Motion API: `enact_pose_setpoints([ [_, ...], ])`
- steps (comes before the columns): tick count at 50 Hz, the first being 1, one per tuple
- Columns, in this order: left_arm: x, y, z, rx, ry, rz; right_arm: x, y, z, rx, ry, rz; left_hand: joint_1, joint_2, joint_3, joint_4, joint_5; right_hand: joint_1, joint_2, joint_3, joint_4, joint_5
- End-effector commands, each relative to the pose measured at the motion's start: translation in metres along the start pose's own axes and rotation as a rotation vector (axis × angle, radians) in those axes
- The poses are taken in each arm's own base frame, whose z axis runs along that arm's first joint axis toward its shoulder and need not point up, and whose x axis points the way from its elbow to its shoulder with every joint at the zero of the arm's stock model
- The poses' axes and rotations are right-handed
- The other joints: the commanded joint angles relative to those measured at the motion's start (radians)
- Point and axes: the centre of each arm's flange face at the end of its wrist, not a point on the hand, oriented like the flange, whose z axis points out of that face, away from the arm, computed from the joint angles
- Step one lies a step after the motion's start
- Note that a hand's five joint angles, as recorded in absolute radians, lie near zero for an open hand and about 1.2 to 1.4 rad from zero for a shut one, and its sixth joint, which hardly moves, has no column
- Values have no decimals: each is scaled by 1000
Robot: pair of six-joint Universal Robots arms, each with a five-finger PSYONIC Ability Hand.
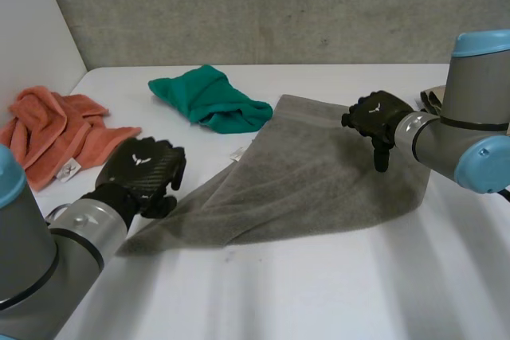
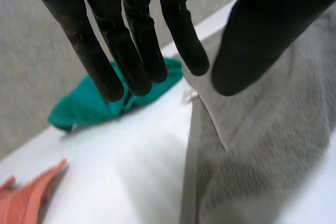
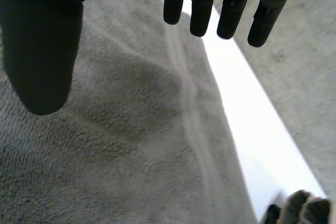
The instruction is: Fold the laundry.
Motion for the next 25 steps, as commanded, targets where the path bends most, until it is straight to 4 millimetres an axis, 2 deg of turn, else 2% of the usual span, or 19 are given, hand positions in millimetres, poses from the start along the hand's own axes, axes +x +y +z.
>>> enact_pose_setpoints([
  [1, -20, 28, -1, -204, -68, -69, 3, -14, -17, 52, 66, -21, -294, -291, -290, -290, -288, -78, -82, -71, -65, -46],
  [7, -28, 52, 11, -307, -103, -114, -3, -11, -25, 42, 46, -7, -403, -399, -399, -399, -397, -81, -84, -74, -68, -49],
  [13, -26, 72, 23, -373, -60, -137, -11, -3, -25, 16, 19, 5, -473, -470, -470, -470, -468, -84, -87, -77, -71, -52],
  [20, -23, 75, 33, -377, -35, -155, -9, 4, -24, 1, 22, 19, -435, -432, -432, -432, -430, -81, -84, -74, -68, -49],
  [24, -27, 72, 37, -369, -60, -167, -8, 5, -25, 3, 28, 30, -72, -69, -69, -69, -67, -81, -84, -74, -68, -49],
  [25, -28, 71, 38, -361, -67, -170, -7, 5, -25, 6, 32, 33, 237, 240, 241, 241, 243, -81, -84, -74, -68, -49],
])
